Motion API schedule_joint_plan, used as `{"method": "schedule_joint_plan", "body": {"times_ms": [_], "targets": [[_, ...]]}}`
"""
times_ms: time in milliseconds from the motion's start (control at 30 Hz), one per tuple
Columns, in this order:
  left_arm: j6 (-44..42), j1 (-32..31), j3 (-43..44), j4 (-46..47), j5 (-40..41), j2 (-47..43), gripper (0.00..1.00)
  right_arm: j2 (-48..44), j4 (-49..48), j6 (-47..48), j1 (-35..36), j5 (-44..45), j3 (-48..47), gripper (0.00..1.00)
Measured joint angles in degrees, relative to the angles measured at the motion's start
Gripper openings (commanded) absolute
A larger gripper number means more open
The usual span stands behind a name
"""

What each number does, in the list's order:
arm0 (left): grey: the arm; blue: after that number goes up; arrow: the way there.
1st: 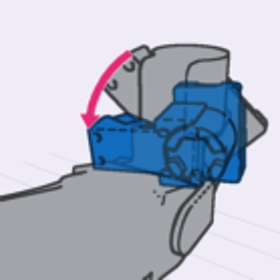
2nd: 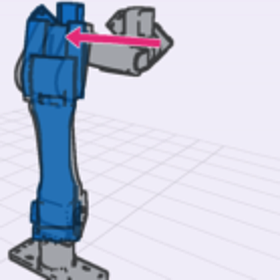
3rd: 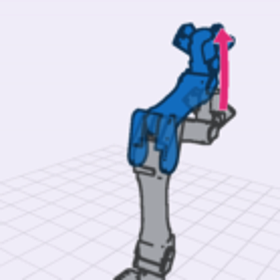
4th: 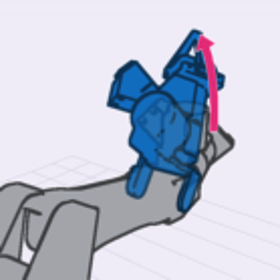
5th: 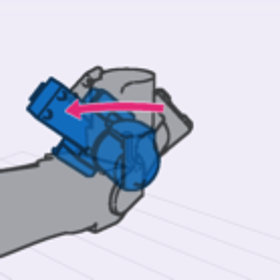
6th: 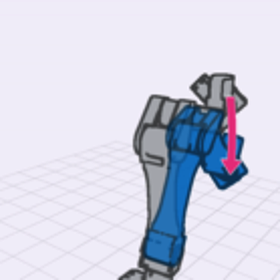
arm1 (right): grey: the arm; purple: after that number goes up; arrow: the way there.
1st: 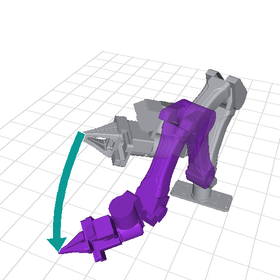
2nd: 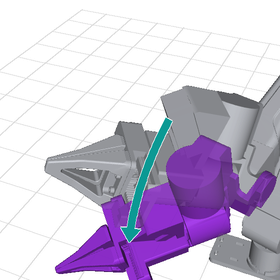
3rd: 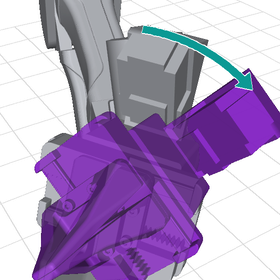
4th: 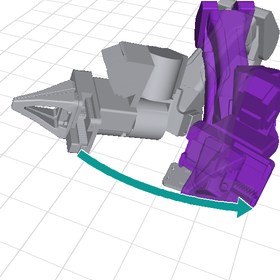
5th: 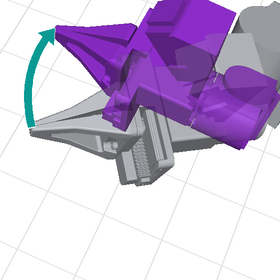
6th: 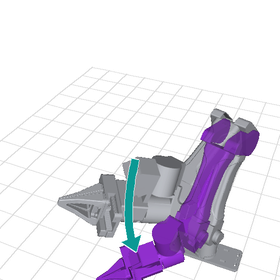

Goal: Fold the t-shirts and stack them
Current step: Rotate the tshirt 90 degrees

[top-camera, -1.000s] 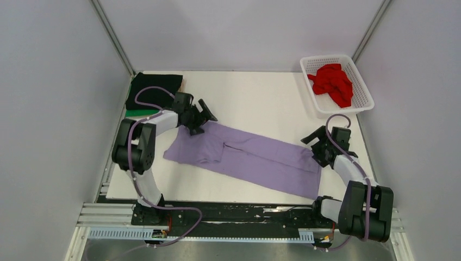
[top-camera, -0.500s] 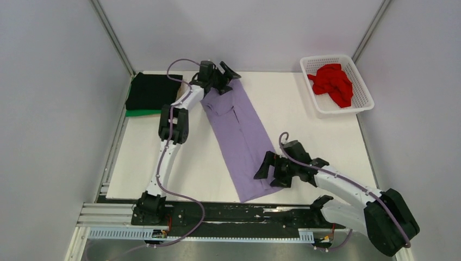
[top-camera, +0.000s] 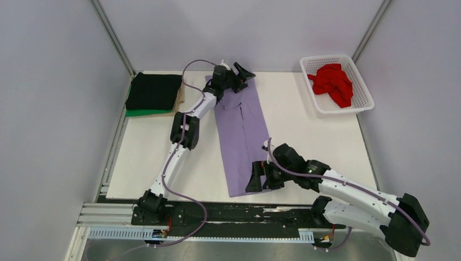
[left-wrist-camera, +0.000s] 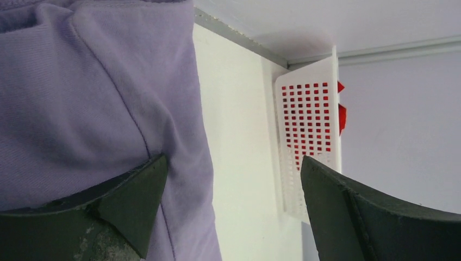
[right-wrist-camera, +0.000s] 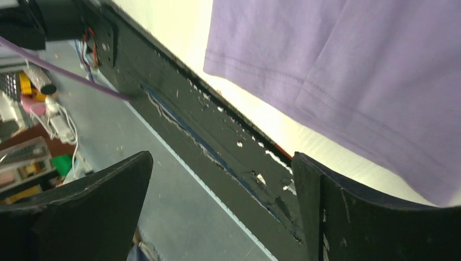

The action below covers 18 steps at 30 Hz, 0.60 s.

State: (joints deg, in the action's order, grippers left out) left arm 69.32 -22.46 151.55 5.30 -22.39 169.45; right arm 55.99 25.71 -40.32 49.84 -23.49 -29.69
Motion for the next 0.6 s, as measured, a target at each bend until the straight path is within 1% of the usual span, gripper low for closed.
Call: {"method": "schedule_joint_plan", "body": {"times_ms": [133,267,400,533,600], "targets": [[-6.47,-0.20,-0.68,-2.54,-2.14,-1.46,1.00,-6.12,3.45,0.17,-1.51,8.55,-3.32,1.00],[-14.05,-0.46,-6.67,-9.46,-3.67,-9.05,1.00,-10.69,5.64,-0.20,-6.99,16.44,-4.68,1.00],[-22.82,-1.27,-16.20,-17.62,-2.80,-23.56,1.00,-10.25,9.25,-1.40,-12.85,21.40,-4.76,0.99],[-28.70,-2.67,-23.37,-22.12,-1.66,-39.50,1.00,-6.38,12.33,-2.27,-17.97,20.90,-4.90,0.96],[-30.91,-3.72,-30.49,-23.10,-0.13,-49.48,1.00,-4.48,13.73,-2.58,-20.39,19.87,-4.87,0.93]]}}
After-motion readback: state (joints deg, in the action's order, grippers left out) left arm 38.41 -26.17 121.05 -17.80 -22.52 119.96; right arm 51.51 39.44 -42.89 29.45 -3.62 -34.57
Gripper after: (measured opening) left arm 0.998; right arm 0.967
